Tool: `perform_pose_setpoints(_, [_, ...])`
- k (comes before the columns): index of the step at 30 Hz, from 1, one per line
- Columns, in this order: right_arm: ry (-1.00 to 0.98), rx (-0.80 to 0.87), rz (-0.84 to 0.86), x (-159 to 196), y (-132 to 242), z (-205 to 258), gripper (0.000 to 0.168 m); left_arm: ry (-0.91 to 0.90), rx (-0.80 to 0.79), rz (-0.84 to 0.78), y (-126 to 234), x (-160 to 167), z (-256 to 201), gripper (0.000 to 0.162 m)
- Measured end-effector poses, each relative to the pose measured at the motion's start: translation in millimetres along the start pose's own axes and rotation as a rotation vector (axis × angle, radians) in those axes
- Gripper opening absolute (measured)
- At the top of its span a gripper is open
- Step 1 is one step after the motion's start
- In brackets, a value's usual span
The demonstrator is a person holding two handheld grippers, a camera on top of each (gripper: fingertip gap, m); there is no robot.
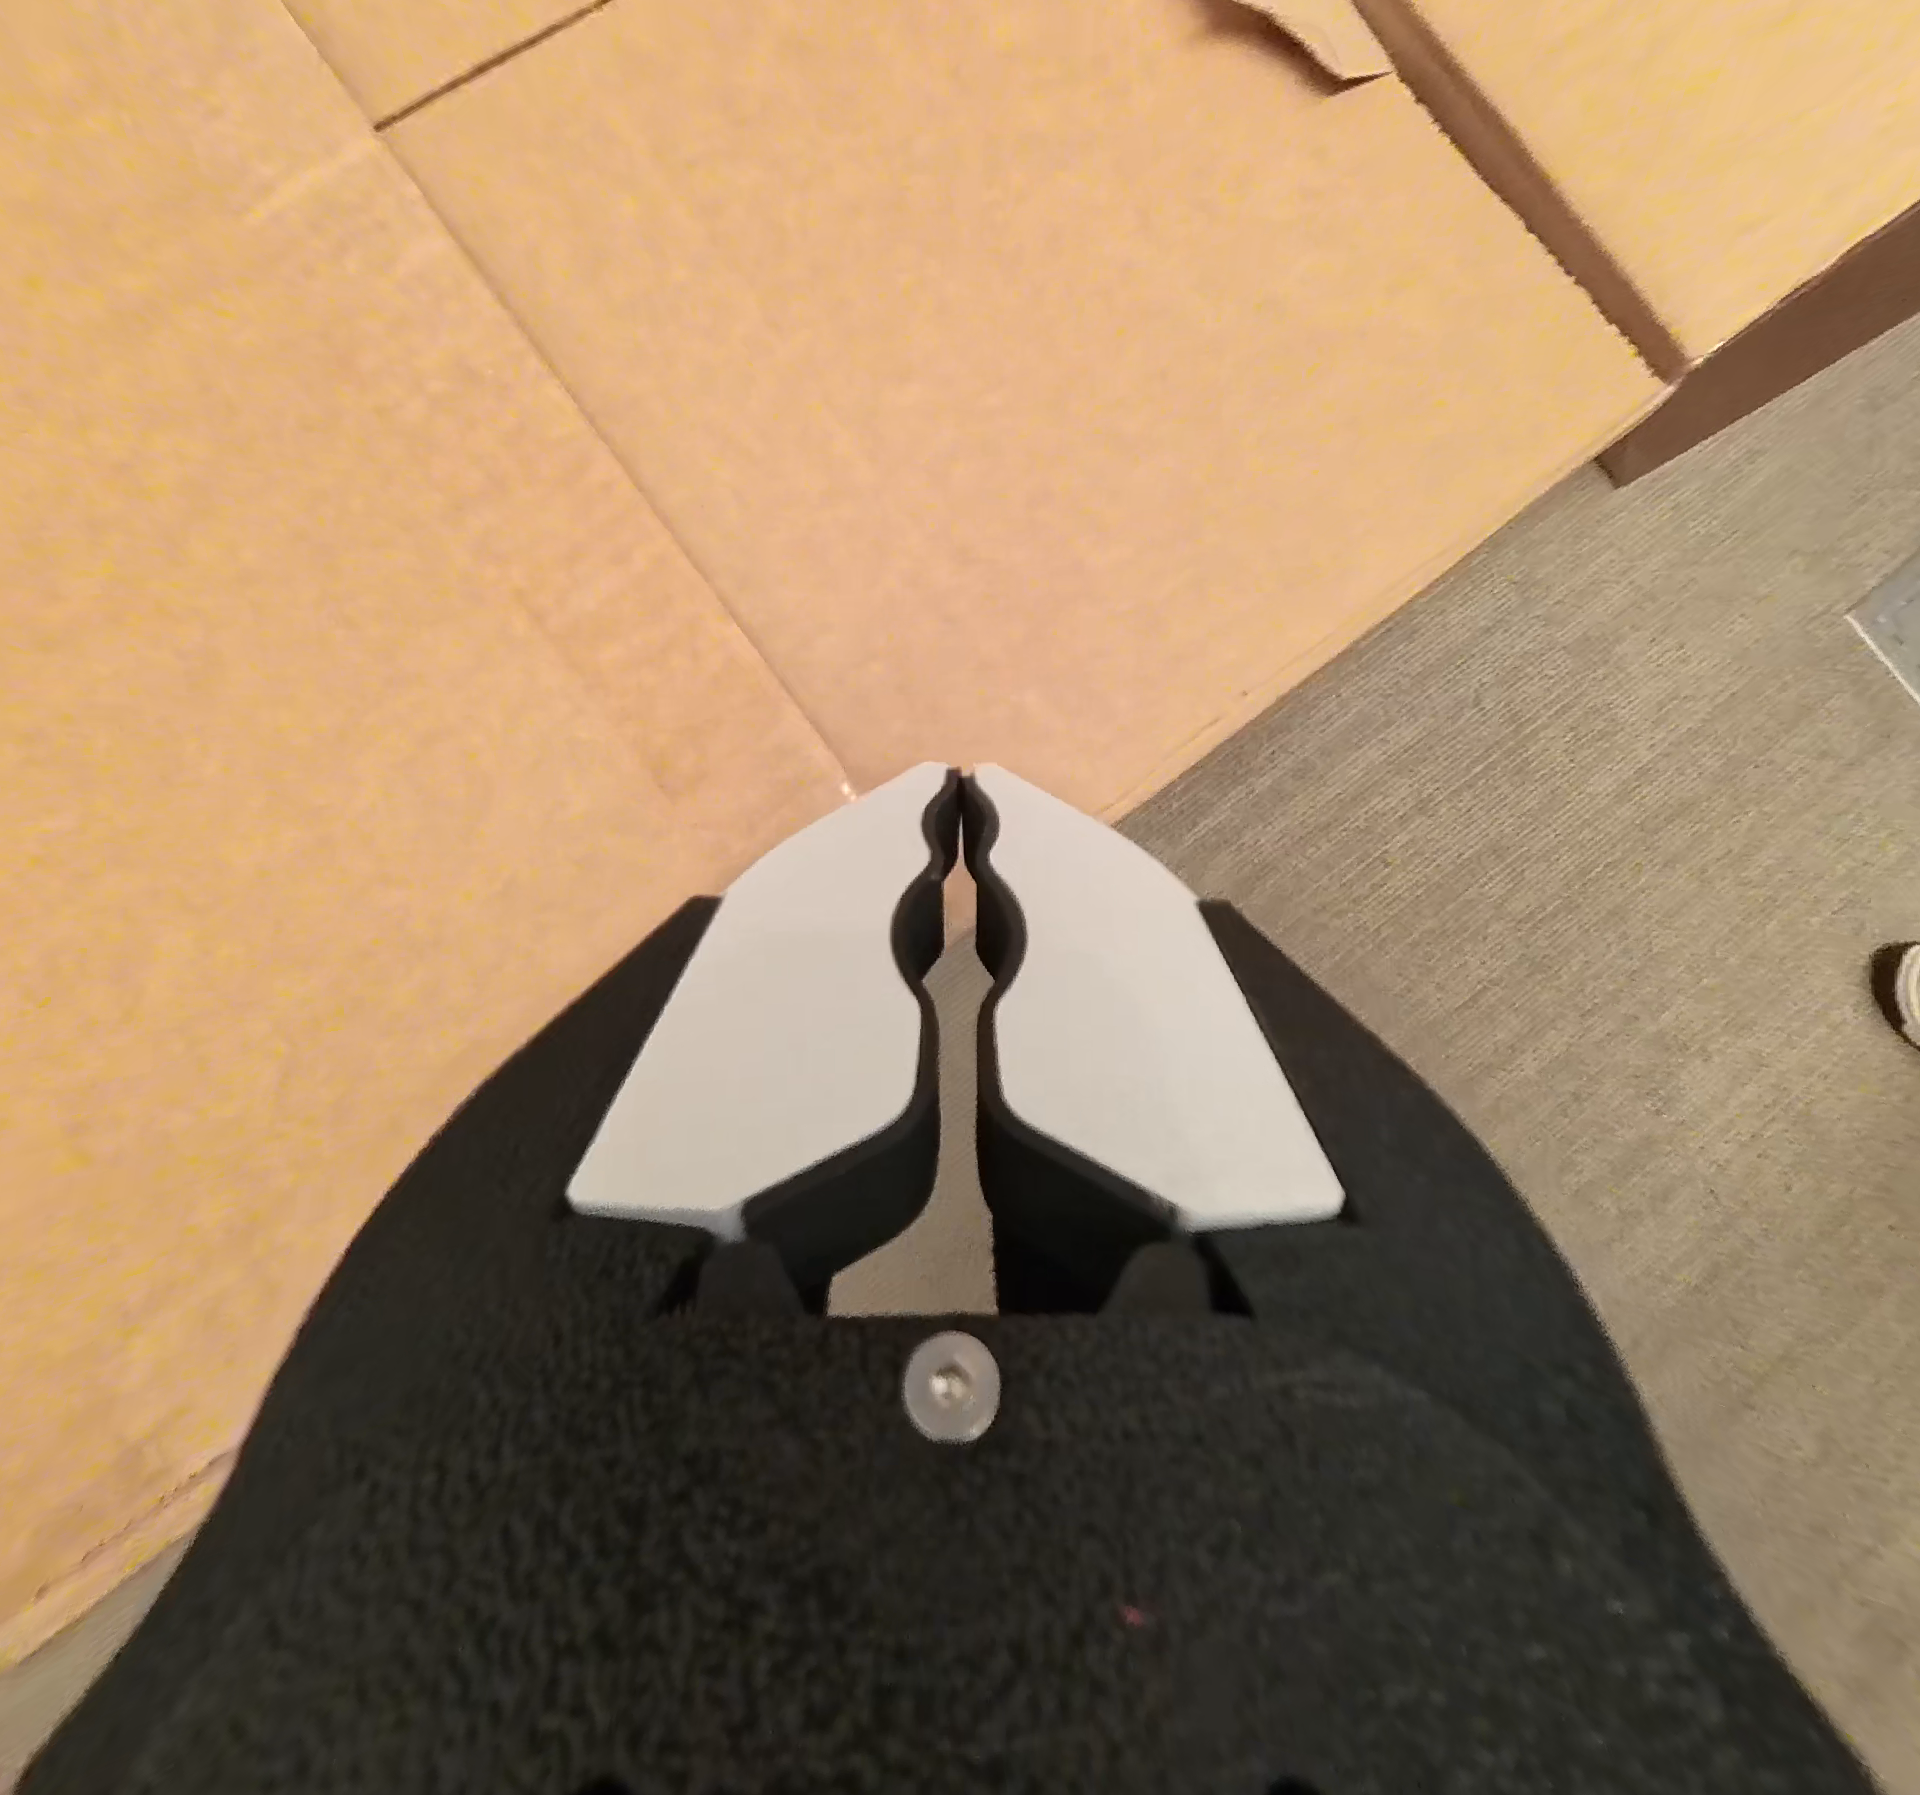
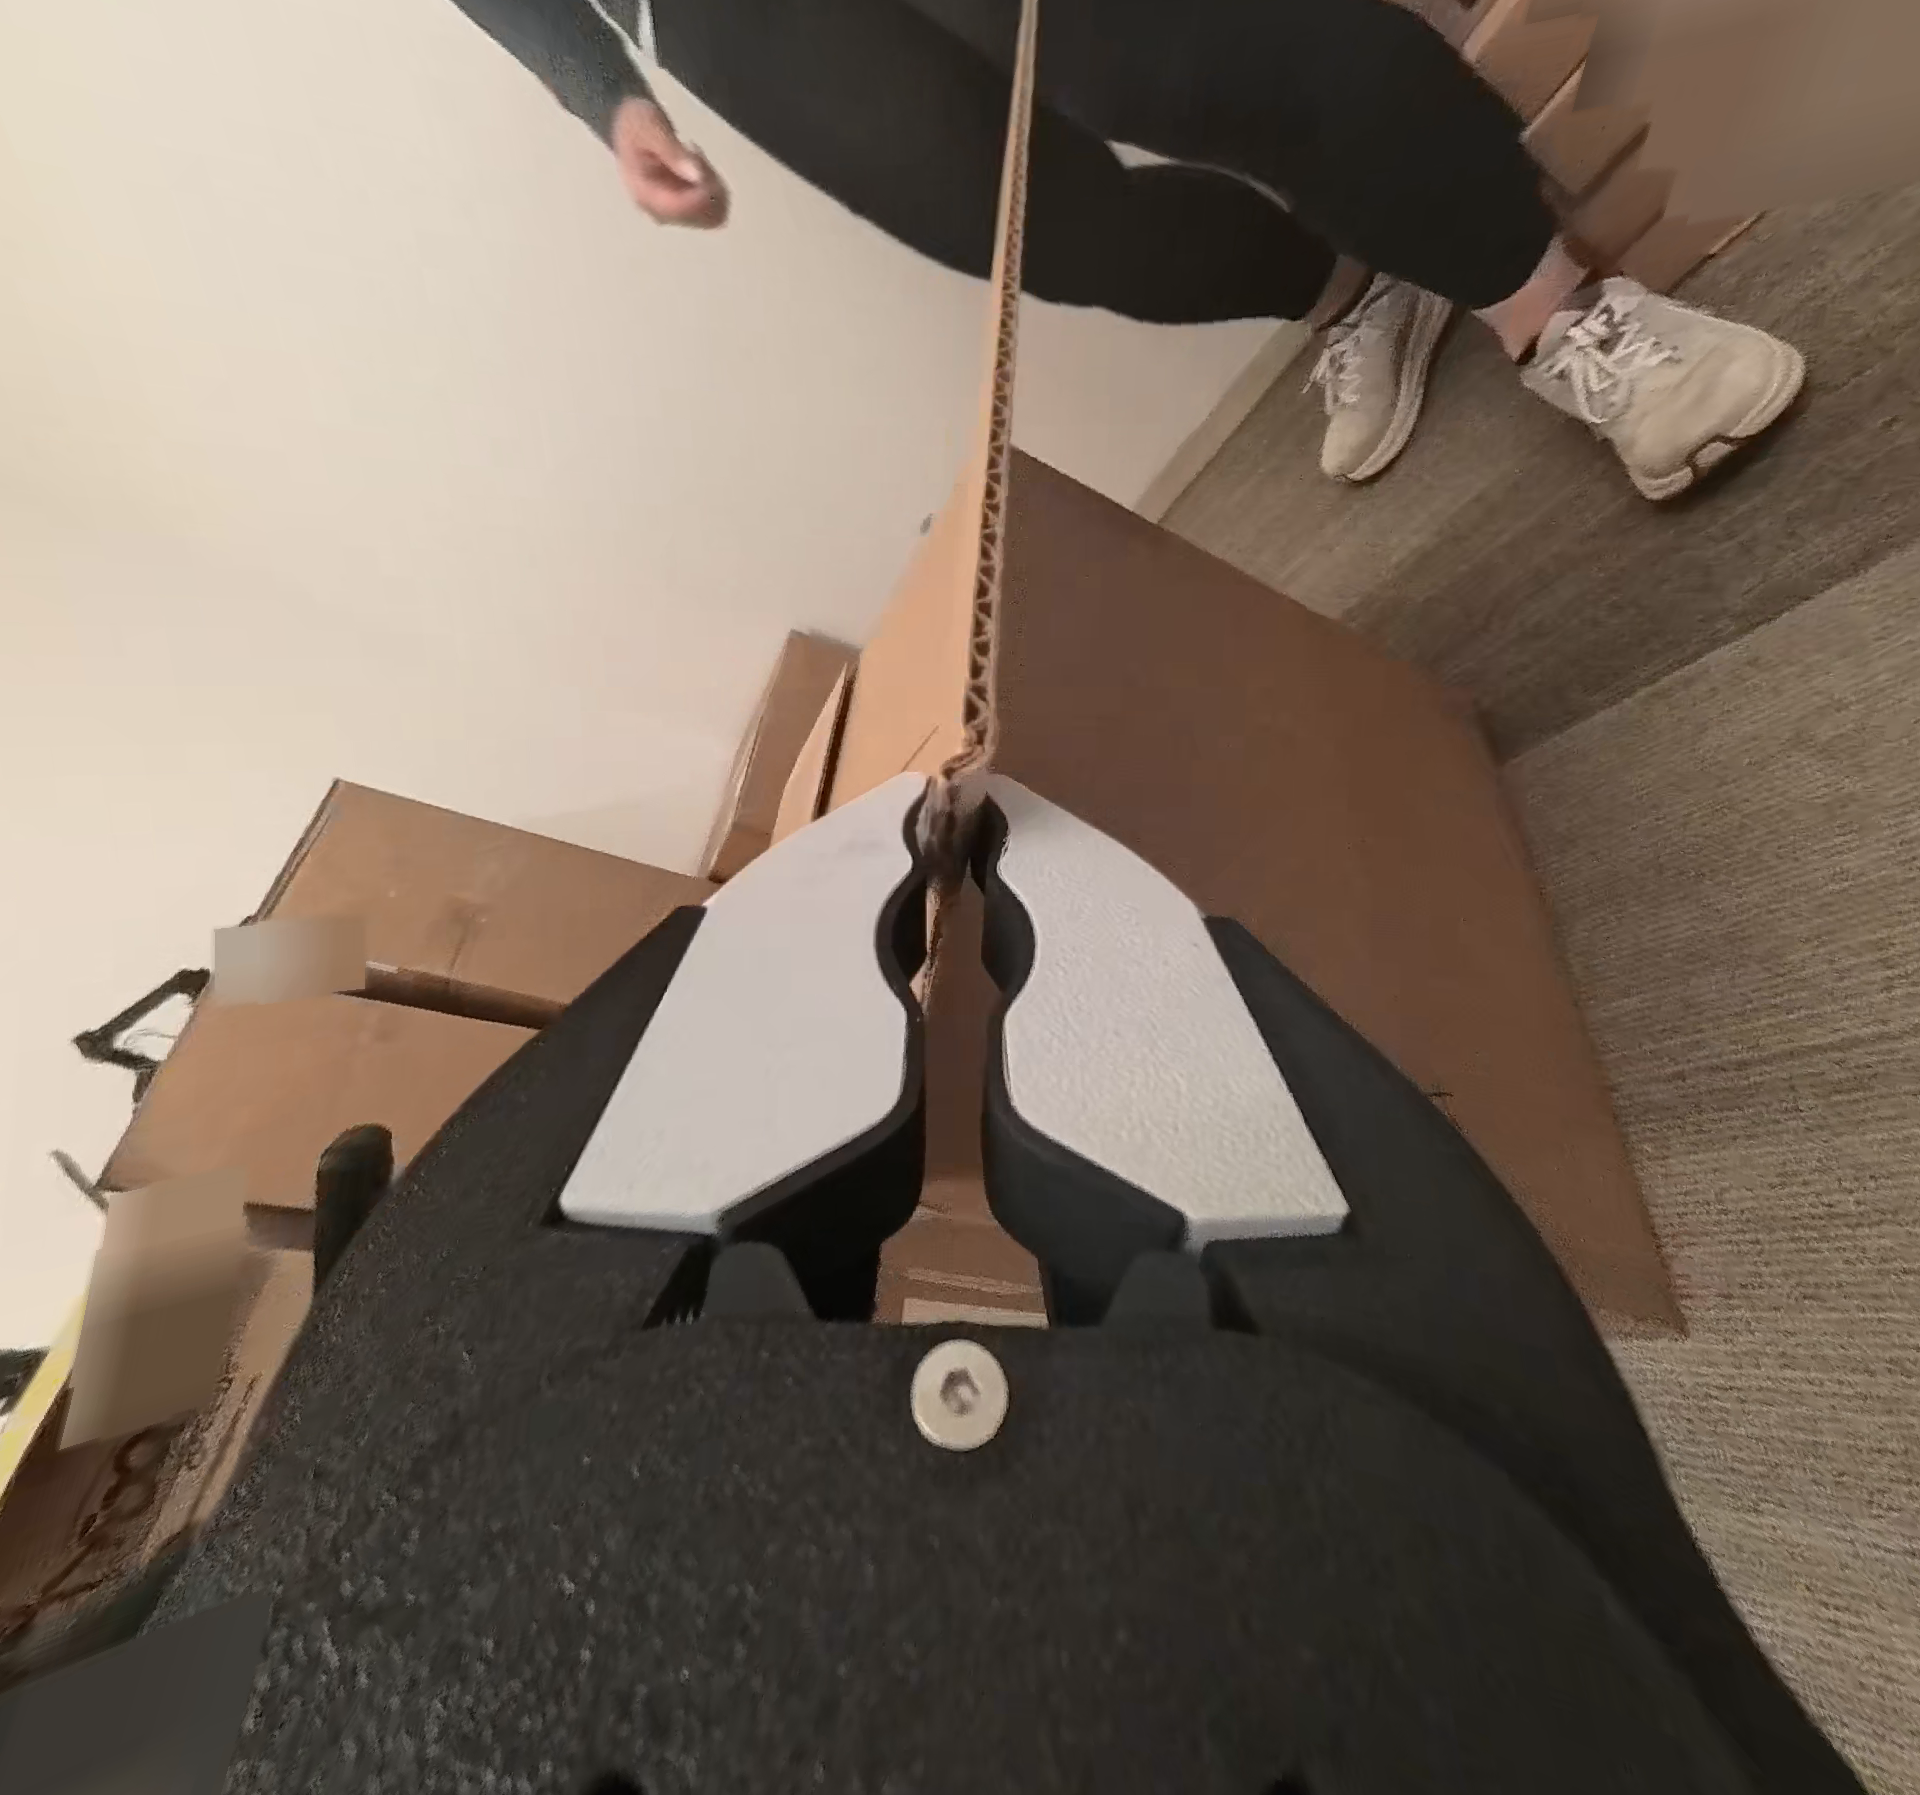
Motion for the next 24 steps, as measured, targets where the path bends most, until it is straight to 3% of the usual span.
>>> perform_pose_setpoints(13, [0.101, -0.048, 0.131, -6.0, 4.2, 49.7, 0.007, -0.026, 0.106, -0.077, 1.1, -31.8, -48.2, 0.000])
perform_pose_setpoints(18, [0.235, -0.001, 0.185, -10.4, 15.4, 94.6, 0.037, -0.024, 0.107, -0.079, 10.6, -34.9, -47.0, 0.000])
perform_pose_setpoints(24, [0.584, 0.215, 0.267, -4.2, 48.0, 166.0, 0.047, -0.016, 0.095, -0.092, 32.1, -28.5, -28.7, 0.000])
Point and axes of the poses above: each gripper's, where its closed fingertips meet, y back along the fingers, x out of its underside, z = x × y across the jaws, the point moved 8 cm from there along y, back along the fingers, and after that the axes turned 1 degree about -y, right-handed, at the moved point
